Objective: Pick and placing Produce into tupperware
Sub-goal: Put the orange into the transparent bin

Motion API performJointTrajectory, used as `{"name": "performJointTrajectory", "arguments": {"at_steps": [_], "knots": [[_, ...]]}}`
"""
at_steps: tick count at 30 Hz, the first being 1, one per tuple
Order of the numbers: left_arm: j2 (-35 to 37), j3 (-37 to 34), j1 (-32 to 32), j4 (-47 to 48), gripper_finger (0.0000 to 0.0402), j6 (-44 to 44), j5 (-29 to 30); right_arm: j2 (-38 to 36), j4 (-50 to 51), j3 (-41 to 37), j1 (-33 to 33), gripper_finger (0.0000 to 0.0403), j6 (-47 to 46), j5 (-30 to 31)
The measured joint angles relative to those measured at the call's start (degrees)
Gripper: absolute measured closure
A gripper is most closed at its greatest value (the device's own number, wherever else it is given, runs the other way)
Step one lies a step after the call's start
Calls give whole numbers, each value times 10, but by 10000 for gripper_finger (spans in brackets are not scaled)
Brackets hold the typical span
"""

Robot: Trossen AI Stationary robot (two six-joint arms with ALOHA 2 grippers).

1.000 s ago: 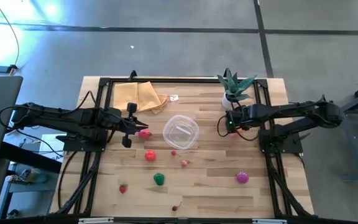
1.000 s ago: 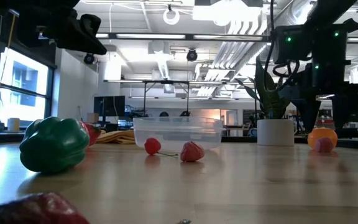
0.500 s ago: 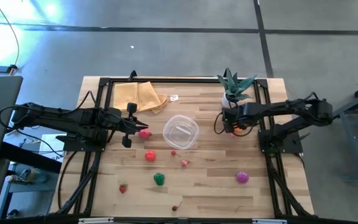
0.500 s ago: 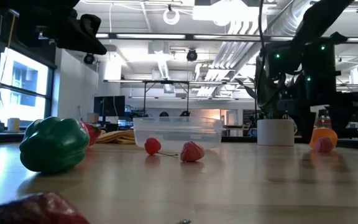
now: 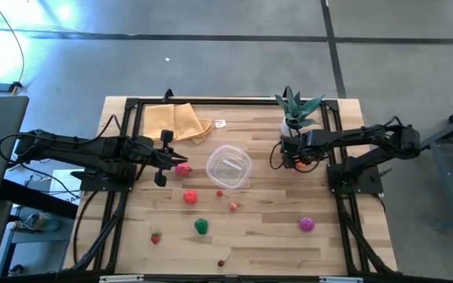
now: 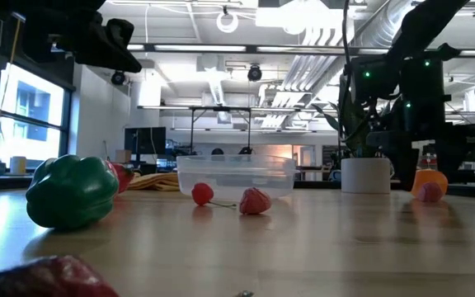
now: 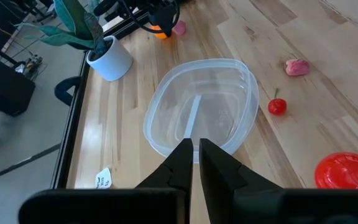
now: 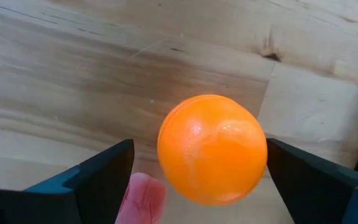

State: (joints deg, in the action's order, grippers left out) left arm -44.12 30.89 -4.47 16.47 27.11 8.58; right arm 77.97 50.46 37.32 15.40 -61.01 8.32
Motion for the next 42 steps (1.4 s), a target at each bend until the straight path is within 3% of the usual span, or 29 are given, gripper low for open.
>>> {"name": "performJointTrajectory", "arguments": {"at_steps": [12, 22, 35, 42], "knots": [[0, 0, 0, 0, 383, 0, 0, -2, -52, -44, 4, 83, -20, -34], [0, 0, 0, 0, 383, 0, 0, -22, -59, -47, 15, 84, -17, 12], [0, 0, 0, 0, 383, 0, 0, -23, -62, -47, 23, 86, -15, 0], [0, 0, 0, 0, 383, 0, 0, -23, -64, -47, 23, 117, -22, -10]]}}
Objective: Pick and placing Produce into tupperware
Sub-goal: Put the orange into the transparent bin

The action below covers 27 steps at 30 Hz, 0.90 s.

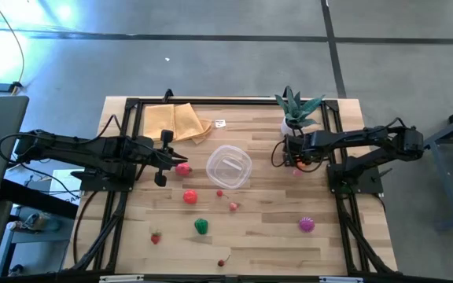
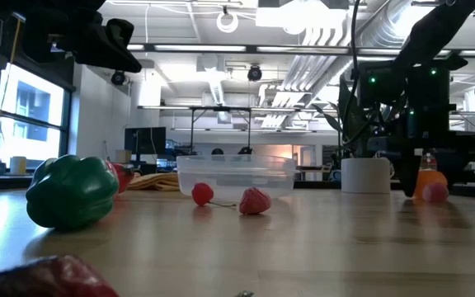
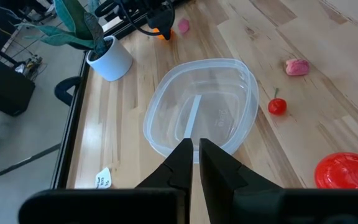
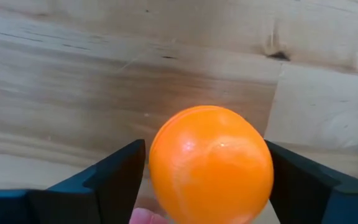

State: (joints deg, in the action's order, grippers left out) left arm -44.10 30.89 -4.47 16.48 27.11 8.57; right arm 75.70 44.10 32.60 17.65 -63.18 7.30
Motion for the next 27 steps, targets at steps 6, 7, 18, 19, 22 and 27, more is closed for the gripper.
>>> {"name": "performJointTrajectory", "arguments": {"at_steps": [6, 7, 18, 19, 22, 27], "knots": [[0, 0, 0, 0, 383, 0, 0, 0, -2, 0, 0, 149, -13, -4], [0, 0, 0, 0, 383, 0, 0, 0, -2, 0, 0, 153, -13, -4], [0, 0, 0, 0, 383, 0, 0, 0, -3, 1, 0, 162, -10, -4], [0, 0, 0, 0, 383, 0, 0, 0, -3, 1, 0, 162, -10, -4], [0, 0, 0, 0, 383, 0, 0, -3, -6, 1, 0, 162, -8, -7], [0, 0, 0, 0, 383, 0, 0, -37, -13, 1, -1, 162, 5, -13]]}}
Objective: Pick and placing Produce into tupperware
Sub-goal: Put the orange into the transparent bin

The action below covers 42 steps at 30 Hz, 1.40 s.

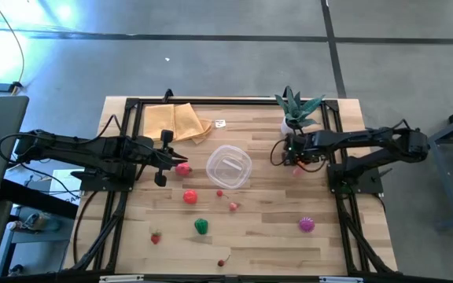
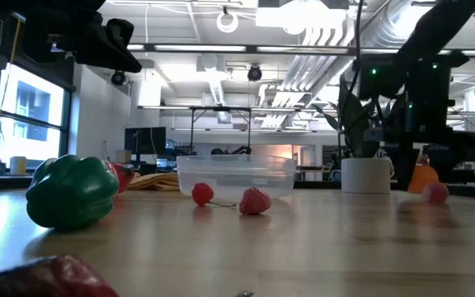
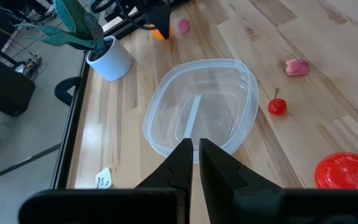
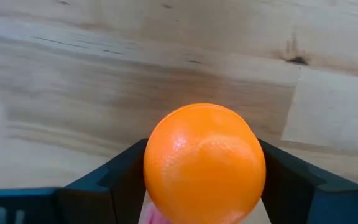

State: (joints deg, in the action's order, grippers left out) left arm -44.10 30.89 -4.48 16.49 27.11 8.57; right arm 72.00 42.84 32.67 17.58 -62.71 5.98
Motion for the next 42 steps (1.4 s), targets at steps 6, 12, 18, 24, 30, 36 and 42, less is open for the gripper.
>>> {"name": "performJointTrajectory", "arguments": {"at_steps": [6, 12, 18, 24, 30, 36, 42], "knots": [[0, 0, 0, 0, 383, 0, 0, -69, -53, 0, -21, 162, 33, 0], [0, 0, 0, 0, 383, 0, 0, -128, -184, 0, -65, 162, 120, 32], [0, 0, 0, 0, 383, 0, 0, -144, -307, 0, -102, 162, 153, 76], [0, 0, 0, 0, 383, 0, 0, -144, -416, 0, -121, 162, 222, 74], [0, 0, 0, 0, 383, 0, 0, -125, -450, 24, -125, 162, 302, 79], [0, 0, 0, 0, 383, 0, 0, -45, -378, 141, -125, 162, 398, 72], [0, 0, 0, 0, 383, 0, 0, 97, -215, 336, -125, 162, 477, 59]]}}
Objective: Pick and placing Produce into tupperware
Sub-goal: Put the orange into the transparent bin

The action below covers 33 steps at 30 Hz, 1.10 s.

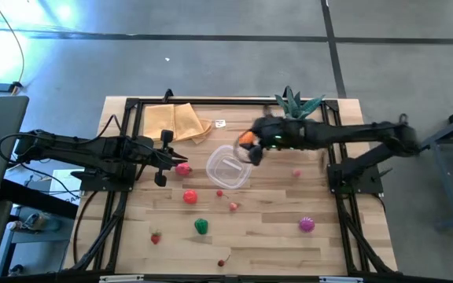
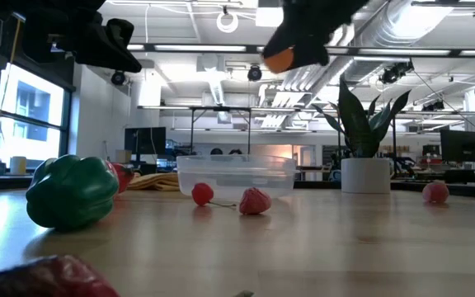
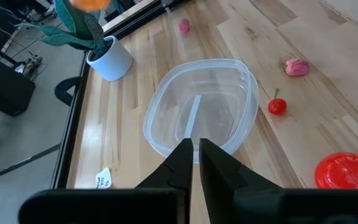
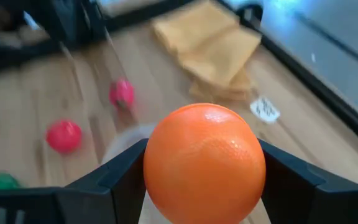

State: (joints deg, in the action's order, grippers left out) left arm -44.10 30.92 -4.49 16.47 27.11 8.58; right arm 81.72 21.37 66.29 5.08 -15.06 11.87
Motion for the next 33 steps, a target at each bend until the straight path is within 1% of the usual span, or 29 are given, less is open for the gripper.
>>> {"name": "performJointTrajectory", "arguments": {"at_steps": [3, 7, 9, 12, 15, 20, 33], "knots": [[0, 0, 0, 0, 383, 0, 0, 86, 95, 100, 0, 162, 6, -2], [0, 0, 0, 0, 383, 0, 0, 198, 191, 215, 0, 162, 22, -13], [0, 0, 0, 0, 383, 0, 0, 250, 229, 263, -2, 162, 35, -13], [0, 0, 0, 0, 383, 0, 0, 313, 270, 308, -6, 162, 51, -9], [0, 0, 0, 0, 383, 0, 0, 351, 282, 323, -6, 162, 61, -5], [0, 0, 0, 0, 383, 0, 0, 379, 273, 322, -8, 162, 65, -10], [0, 0, 0, 0, 383, 0, 0, 424, 239, 322, -10, 162, 76, -29]]}}
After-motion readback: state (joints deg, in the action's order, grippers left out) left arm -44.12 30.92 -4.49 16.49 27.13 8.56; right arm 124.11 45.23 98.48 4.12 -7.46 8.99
